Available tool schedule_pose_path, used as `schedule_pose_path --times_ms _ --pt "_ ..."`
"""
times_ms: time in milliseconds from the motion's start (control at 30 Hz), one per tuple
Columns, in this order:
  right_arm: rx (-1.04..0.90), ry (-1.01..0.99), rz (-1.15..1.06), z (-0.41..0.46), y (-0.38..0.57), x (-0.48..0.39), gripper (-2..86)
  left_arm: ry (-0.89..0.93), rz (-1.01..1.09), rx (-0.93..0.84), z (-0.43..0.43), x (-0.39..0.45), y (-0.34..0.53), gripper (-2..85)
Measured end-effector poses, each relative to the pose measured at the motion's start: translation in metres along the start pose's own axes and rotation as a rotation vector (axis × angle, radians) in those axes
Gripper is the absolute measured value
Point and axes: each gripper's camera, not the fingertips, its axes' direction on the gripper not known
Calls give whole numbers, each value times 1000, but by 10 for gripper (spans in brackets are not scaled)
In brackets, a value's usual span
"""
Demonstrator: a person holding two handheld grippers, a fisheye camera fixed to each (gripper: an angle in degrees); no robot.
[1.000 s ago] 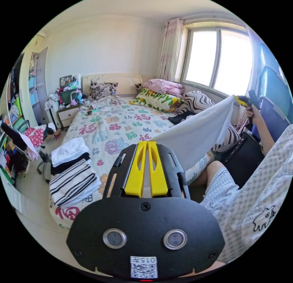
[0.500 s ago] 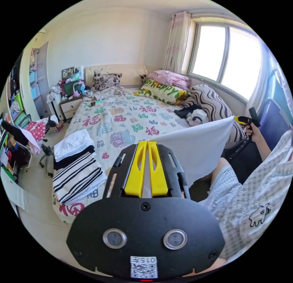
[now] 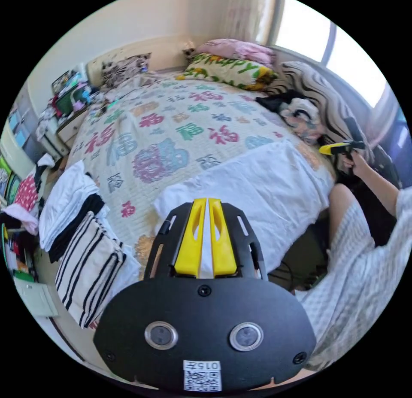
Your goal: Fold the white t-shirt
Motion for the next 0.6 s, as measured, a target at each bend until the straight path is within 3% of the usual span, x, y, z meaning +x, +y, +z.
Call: schedule_pose_path --times_ms 67,267,433,600 --pt "-190 104 -146 34 26 -38 64 44 42 -45 10 28 8 21" --pt "-433 242 -304 111 57 -75 86 120 136 -321 87 100 15 81" --pt "-521 373 -344 150 62 -72 89 10 296 -528 145 140 5 109" --pt "-506 480 -340 162 66 -64 62 -51 351 -535 168 152 -3 102"
